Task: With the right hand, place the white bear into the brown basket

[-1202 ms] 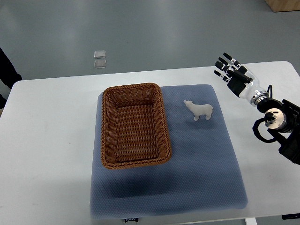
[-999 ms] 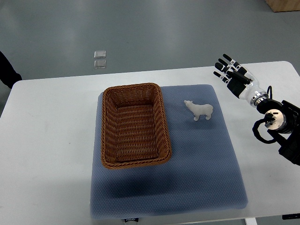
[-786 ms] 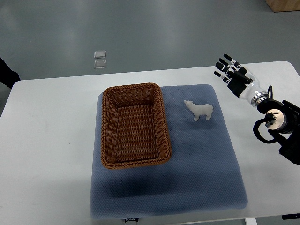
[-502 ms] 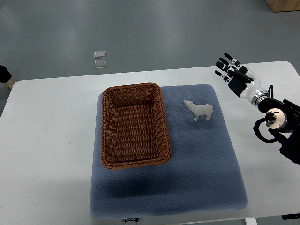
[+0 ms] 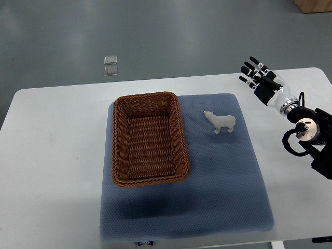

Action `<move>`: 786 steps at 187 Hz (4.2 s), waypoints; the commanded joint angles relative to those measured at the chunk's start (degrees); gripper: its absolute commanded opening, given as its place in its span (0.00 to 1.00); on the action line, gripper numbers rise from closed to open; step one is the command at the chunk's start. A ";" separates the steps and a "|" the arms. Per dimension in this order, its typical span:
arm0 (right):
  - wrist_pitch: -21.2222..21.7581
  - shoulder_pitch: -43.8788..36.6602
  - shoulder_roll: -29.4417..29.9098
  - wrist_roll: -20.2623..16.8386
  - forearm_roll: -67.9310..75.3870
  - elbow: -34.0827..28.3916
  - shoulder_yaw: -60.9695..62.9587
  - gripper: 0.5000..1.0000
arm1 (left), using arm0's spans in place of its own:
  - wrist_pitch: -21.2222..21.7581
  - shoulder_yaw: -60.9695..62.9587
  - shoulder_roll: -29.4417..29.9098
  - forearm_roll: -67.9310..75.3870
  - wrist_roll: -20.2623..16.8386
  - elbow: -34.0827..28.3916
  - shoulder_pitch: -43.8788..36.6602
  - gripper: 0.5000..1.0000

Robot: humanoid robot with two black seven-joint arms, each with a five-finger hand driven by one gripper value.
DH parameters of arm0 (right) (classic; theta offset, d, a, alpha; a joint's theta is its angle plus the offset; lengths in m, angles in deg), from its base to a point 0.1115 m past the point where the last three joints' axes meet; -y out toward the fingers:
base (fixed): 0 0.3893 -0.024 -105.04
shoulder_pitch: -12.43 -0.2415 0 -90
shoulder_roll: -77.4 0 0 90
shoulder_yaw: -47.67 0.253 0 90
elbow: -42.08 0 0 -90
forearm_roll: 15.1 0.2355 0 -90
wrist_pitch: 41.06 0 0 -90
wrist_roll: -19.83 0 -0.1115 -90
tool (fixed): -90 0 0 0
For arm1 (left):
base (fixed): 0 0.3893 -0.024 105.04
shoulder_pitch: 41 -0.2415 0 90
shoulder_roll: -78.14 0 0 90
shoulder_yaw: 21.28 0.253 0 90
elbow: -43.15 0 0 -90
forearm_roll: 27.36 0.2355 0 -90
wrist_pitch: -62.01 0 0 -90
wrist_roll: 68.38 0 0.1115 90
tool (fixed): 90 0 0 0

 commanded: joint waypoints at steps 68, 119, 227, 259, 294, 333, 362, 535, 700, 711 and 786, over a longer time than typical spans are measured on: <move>0.13 -0.11 -0.74 0.52 0.00 0.03 0.26 0.86 | 0.01 -0.04 0.00 -0.01 0.02 0.00 0.02 1.00; 0.13 -0.02 -0.57 0.44 -0.09 -0.06 0.00 0.87 | 0.01 -0.04 0.00 0.08 0.02 0.00 0.02 1.00; 0.22 -0.28 -0.83 0.44 -3.07 -0.14 -0.09 0.86 | 0.01 0.05 0.00 -0.01 0.02 0.00 0.02 1.00; 0.31 -0.28 -0.92 0.44 -3.16 -0.41 0.00 0.86 | 0.01 -0.04 0.00 0.08 -0.07 0.00 -0.06 1.00; 0.22 -0.28 -1.10 0.44 -3.16 -0.67 0.17 0.86 | 0.01 -0.04 0.00 -0.01 -0.07 0.00 0.02 1.00; 0.49 -0.46 -1.62 0.44 -4.04 -0.93 -0.53 0.86 | 0.01 0.05 0.00 -0.01 0.02 0.00 0.02 1.00; 3.30 -0.54 -2.15 0.52 -12.03 -1.02 -0.70 0.86 | 0.01 0.05 0.00 0.08 0.02 0.00 0.02 1.00; 0.57 -2.48 -7.34 3.86 -75.85 -15.09 -5.01 0.78 | 0.01 0.05 0.00 -0.01 0.02 0.00 -0.06 1.00; -5.14 -2.83 -7.95 3.42 -83.49 -15.09 -11.16 0.14 | 0.01 -0.04 0.00 -0.01 0.02 0.00 -0.06 1.00; -5.14 -2.92 -7.95 3.42 -83.49 -15.09 -11.16 0.00 | 0.01 -0.03 0.00 -0.01 0.02 0.00 0.02 1.00; -9.27 -5.20 -9.97 4.30 -82.88 -24.40 -11.16 0.00 | -0.08 -0.04 0.00 -0.01 0.02 0.00 -0.06 1.00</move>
